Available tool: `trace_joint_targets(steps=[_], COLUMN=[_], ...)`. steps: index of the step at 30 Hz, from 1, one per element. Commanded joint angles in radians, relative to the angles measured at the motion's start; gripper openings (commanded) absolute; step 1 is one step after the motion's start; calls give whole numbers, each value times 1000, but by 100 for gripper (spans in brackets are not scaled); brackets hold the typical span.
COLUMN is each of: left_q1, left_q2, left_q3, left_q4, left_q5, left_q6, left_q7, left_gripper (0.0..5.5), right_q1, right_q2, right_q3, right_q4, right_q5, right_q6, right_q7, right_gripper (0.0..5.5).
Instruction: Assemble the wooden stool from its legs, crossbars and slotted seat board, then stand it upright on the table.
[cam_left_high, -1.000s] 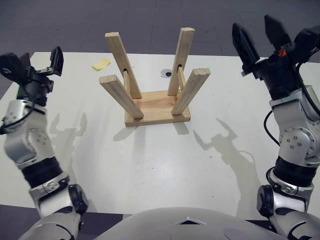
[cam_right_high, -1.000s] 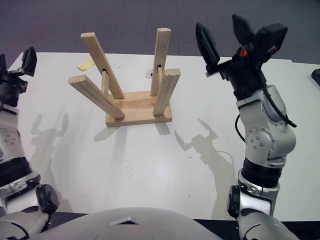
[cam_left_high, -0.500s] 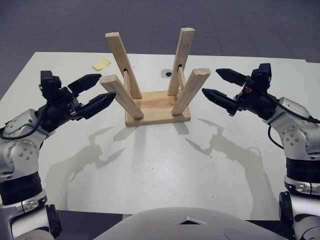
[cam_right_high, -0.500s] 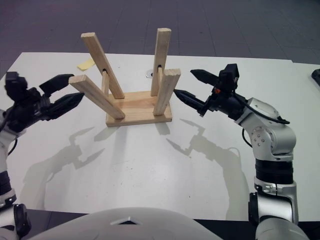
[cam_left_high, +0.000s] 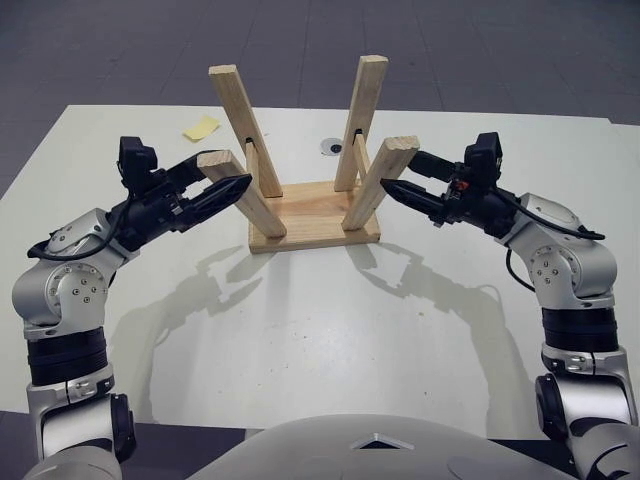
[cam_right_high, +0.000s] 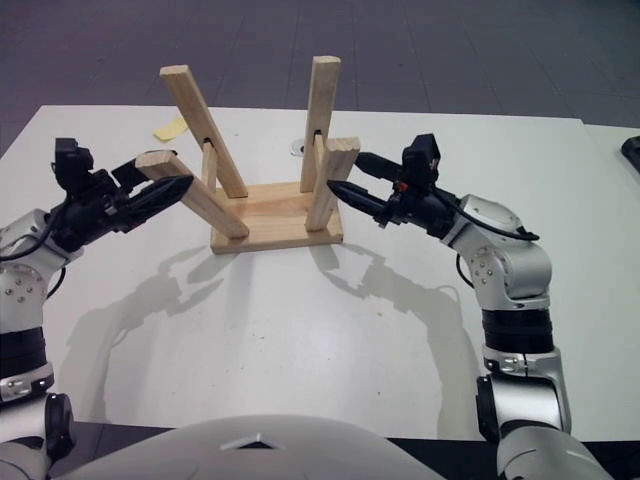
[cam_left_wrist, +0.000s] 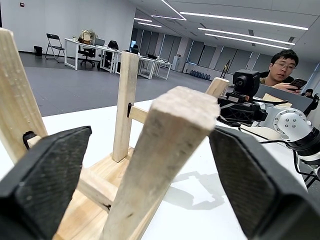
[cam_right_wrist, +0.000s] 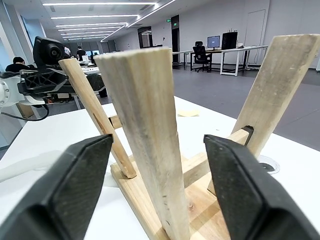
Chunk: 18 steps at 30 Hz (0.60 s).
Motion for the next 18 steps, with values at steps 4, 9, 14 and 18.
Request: trace_joint_targets(steps=[4,9,14,18], left_q1=[14,-1,-82,-200], left_q2=[1,2,70,172], left_q3=[5,-1,-21,-80], left_q4=[-10,-32,-45,-57], left_q5=[-14,-61,-181,-316], left_q6=[13,71,266,514], left_q7=[7,33,21,-12], left_gripper=[299,218,206,199], right_q1=[-28,-7,-50,-257], right_q2=[10,12,-46,-119], right_q3=[-3,-11,-56,-84], right_q4=[-5,-97,-284,-275], right_q5=[-8,51,295,643], right_q6=[3,96,430,775], right_q7=[-1,-40,-155,-335], right_gripper=[215,159,158,157])
